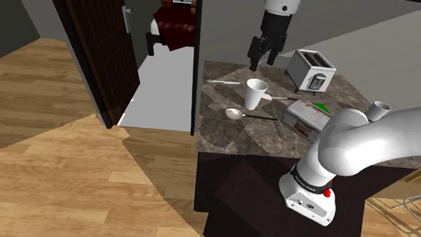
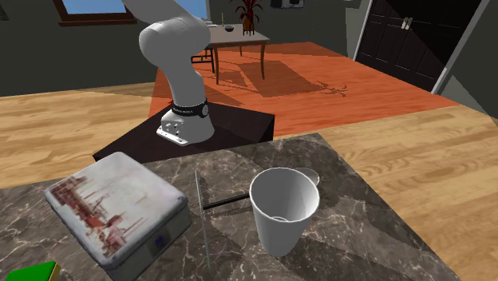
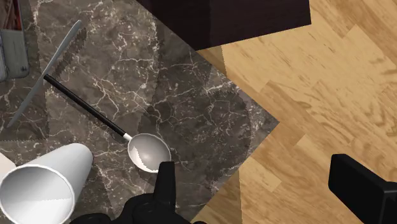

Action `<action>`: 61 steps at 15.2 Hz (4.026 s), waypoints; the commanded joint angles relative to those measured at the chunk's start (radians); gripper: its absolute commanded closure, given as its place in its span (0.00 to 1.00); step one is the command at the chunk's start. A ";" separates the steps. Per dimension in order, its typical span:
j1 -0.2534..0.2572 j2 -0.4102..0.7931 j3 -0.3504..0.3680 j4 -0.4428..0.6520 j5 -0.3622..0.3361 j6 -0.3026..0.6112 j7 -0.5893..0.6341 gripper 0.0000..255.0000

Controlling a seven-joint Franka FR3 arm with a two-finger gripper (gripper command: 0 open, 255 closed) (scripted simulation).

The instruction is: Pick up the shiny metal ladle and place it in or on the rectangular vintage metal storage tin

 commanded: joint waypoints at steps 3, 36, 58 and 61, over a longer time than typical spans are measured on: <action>0.005 -0.012 -0.025 -0.065 -0.028 0.047 -0.066 0.00; 0.007 0.768 -0.500 -0.379 -0.388 1.166 -0.984 0.00; 0.001 0.820 -0.498 -0.377 -0.360 1.215 -1.005 1.00; 0.005 0.761 -0.506 -0.378 -0.390 1.159 -0.991 1.00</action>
